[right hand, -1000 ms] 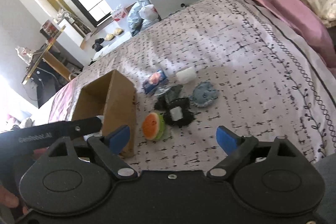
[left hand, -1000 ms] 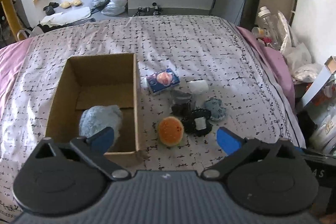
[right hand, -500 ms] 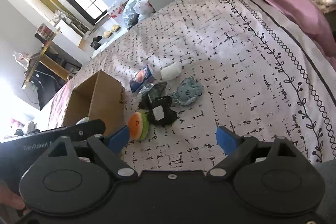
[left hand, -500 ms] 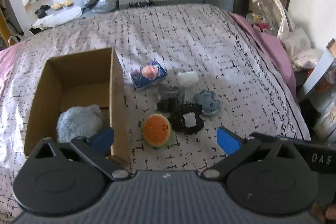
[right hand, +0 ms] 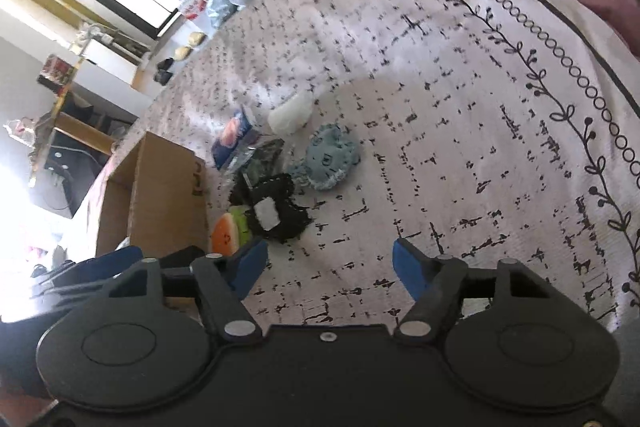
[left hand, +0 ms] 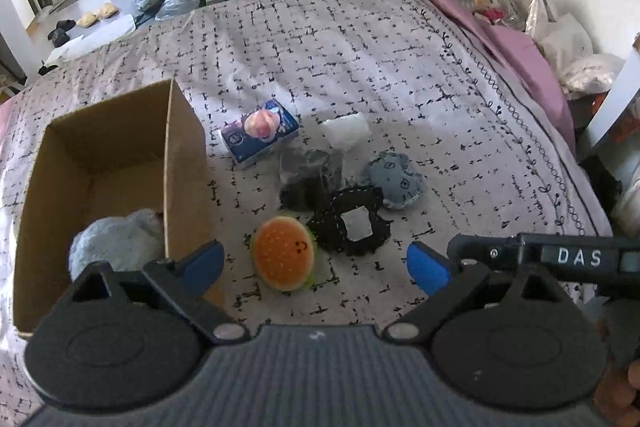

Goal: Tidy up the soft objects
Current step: 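Grasp the orange burger plush with the left gripper while the right gripper grasps the black-and-white plush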

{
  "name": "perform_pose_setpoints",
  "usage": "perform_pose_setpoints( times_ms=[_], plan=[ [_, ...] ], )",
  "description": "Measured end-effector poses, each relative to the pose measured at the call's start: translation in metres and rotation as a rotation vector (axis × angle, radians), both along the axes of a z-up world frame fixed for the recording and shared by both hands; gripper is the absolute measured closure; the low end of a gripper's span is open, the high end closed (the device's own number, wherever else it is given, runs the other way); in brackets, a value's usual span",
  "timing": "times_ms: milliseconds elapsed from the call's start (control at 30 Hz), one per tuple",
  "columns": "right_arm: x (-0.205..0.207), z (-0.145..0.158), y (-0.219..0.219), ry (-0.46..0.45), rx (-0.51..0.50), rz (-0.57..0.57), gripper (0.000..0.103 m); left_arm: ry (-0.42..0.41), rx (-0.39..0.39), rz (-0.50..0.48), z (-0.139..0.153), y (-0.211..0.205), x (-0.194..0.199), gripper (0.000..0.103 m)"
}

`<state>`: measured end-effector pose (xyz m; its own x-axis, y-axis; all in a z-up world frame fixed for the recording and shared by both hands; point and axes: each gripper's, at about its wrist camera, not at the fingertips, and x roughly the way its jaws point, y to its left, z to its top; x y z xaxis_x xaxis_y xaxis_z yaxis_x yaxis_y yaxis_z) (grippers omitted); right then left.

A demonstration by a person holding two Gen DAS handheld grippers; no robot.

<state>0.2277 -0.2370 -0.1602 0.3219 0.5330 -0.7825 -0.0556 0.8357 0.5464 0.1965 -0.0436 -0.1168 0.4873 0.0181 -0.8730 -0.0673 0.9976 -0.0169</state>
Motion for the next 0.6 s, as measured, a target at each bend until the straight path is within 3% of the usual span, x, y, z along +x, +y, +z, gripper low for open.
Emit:
perform_pose_setpoints(
  times_ms=[133, 600],
  plan=[
    [0.01, -0.011, 0.004, 0.06, 0.025, -0.024, 0.044, 0.018, 0.017, 0.008, -0.011, 0.002, 0.005, 0.009],
    [0.035, -0.013, 0.05, 0.067, -0.03, 0.02, 0.044, 0.021, 0.059, 0.056, -0.033, 0.0, 0.02, 0.01]
  ],
)
